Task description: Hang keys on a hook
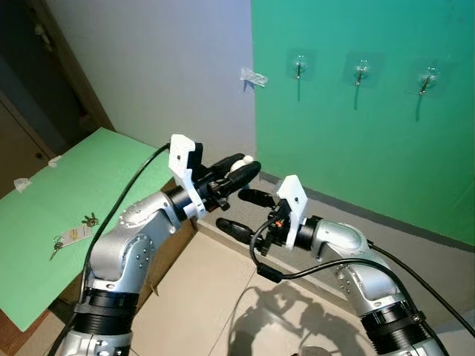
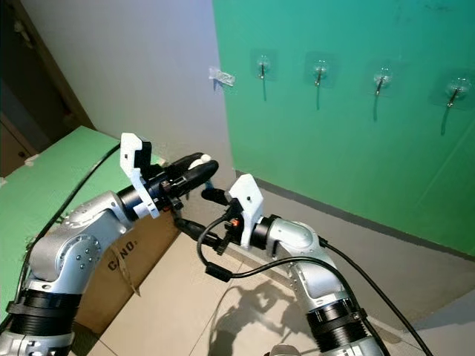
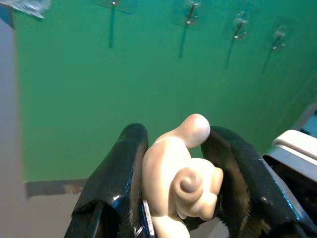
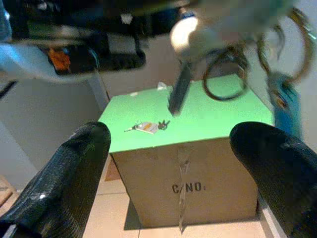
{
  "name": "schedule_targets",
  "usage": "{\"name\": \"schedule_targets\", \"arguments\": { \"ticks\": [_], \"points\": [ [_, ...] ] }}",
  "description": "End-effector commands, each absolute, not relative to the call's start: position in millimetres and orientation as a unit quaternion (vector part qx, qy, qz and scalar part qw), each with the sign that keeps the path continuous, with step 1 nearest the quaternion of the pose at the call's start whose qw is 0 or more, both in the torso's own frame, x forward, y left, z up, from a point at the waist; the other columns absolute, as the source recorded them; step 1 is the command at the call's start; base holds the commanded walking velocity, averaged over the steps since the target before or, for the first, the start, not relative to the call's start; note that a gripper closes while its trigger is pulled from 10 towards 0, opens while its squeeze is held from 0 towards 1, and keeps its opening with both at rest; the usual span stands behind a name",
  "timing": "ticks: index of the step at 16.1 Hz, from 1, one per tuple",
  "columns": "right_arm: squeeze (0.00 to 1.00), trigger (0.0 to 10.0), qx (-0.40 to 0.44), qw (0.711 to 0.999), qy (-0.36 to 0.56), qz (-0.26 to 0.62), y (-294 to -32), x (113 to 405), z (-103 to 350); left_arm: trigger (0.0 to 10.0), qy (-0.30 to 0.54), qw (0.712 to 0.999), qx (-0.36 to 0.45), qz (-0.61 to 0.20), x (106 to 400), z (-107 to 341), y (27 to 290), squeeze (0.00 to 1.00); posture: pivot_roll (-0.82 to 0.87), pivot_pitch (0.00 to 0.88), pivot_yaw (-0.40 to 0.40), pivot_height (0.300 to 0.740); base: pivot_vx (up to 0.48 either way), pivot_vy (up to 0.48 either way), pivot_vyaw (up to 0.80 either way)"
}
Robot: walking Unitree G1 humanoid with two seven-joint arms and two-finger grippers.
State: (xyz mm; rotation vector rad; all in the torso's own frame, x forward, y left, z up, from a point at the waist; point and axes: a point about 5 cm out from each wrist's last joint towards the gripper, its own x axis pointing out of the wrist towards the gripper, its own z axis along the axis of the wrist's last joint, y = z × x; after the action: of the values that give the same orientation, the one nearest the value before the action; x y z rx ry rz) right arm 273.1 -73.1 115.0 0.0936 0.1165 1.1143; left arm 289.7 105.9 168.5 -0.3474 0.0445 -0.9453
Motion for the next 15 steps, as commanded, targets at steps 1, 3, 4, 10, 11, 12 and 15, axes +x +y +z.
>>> {"name": "schedule_targets", "arguments": {
  "ticks": [1,3,4,10,11,12,15],
  "points": [
    [0.00,10.0,0.039,0.850,0.049,0.523,-70.1,273.2,116.2,0.0,0.003,0.873,-0.168,-0.458,290.2,181.1,105.5,0.00,-0.25,0.022,0.131,0.740,0.000,0.000,0.00],
    [0.00,10.0,0.034,0.862,0.043,0.504,-69.9,277.0,115.9,0.0,0.003,0.872,-0.176,-0.456,289.2,181.2,105.0,0.00,-0.25,0.024,0.130,0.740,0.000,0.000,0.00],
    [0.00,10.0,0.033,0.864,0.042,0.501,-69.0,277.8,116.1,0.0,0.004,0.871,-0.178,-0.458,288.2,181.7,104.6,0.00,-0.25,0.025,0.129,0.740,0.000,0.000,0.00],
    [1.00,10.0,0.013,0.894,0.038,0.446,-71.6,290.3,113.6,0.0,0.001,0.868,-0.195,-0.457,286.7,187.9,106.4,0.00,-0.25,0.027,0.127,0.740,0.000,0.000,0.00],
    [1.00,10.0,0.013,0.897,0.036,0.440,-71.9,291.6,114.2,0.0,0.004,0.868,-0.194,-0.457,286.5,187.1,106.6,0.00,-0.25,0.028,0.127,0.740,0.000,0.000,0.00],
    [1.00,10.0,0.015,0.899,0.033,0.436,-71.3,292.2,115.2,0.0,0.010,0.869,-0.192,-0.456,286.1,184.4,107.1,0.00,-0.24,0.029,0.126,0.740,0.000,0.000,0.00],
    [1.00,10.0,0.034,0.901,0.026,0.431,-71.2,293.2,118.9,0.0,0.027,0.873,-0.172,-0.456,284.7,176.2,104.0,0.00,-0.25,0.032,0.128,0.740,0.000,0.000,0.00]
  ]
}}
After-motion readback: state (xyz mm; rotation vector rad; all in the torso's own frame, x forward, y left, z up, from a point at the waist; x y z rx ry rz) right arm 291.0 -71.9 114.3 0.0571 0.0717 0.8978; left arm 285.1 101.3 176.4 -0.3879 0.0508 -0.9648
